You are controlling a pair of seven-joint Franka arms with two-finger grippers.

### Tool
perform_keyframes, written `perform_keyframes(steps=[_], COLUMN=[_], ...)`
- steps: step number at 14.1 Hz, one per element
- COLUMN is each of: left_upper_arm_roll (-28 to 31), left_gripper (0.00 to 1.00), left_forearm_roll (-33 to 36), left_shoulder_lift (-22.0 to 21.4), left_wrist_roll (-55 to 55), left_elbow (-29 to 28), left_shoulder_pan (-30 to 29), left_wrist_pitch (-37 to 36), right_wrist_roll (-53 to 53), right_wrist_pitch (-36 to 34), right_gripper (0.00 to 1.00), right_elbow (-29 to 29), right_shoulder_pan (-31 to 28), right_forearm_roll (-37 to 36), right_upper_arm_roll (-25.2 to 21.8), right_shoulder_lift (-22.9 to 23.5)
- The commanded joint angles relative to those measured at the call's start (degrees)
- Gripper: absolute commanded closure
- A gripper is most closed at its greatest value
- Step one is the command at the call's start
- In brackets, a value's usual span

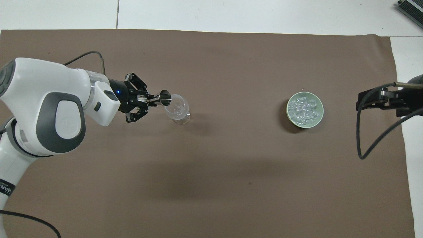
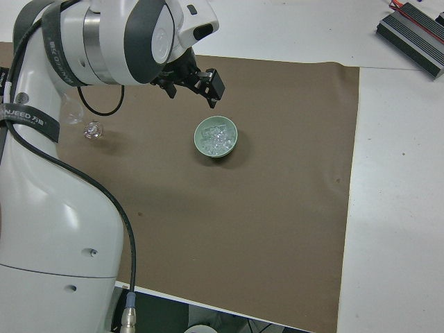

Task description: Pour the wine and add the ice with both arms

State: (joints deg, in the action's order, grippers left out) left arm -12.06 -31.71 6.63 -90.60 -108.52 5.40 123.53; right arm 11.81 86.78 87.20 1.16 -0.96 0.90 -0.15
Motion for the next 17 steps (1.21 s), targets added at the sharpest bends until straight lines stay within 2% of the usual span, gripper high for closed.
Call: perform_keyframes(steps=[1, 7, 15, 17], left_upper_arm_roll=[1.1, 1.1, 1.2, 1.2], left_gripper=[1.0, 1.0, 1.0, 1.0], left_forearm_roll=[4.2, 9.7, 12.0, 15.0], left_shoulder_lift=[-0.7, -0.8, -0.7, -0.7], left_wrist_roll=[6.0, 8.3, 10.6, 14.2], left_elbow=[0.5, 1.8, 1.7, 2.0], left_shoulder_pan=[3.4, 4.5, 4.5, 4.6], left_wrist_pitch=[-0.4, -0.9, -0.9, -1.1], right_wrist_roll=[-1.2, -1.1, -1.1, -1.1], right_wrist_pitch=[-0.4, -0.4, -0.4, -0.4], right_gripper=[0.0, 0.0, 0.0, 0.0], right_elbow=[0.0, 0.0, 0.0, 0.0], right_shoulder_pan=[-0.5, -0.5, -0.5, -0.5], right_forearm_roll=[1.0, 1.0, 1.0, 1.0], right_upper_arm_roll=[-0.1, -0.1, -0.1, -0.1], right_shoulder_lift=[-0.2, -0.2, -0.2, -0.2])
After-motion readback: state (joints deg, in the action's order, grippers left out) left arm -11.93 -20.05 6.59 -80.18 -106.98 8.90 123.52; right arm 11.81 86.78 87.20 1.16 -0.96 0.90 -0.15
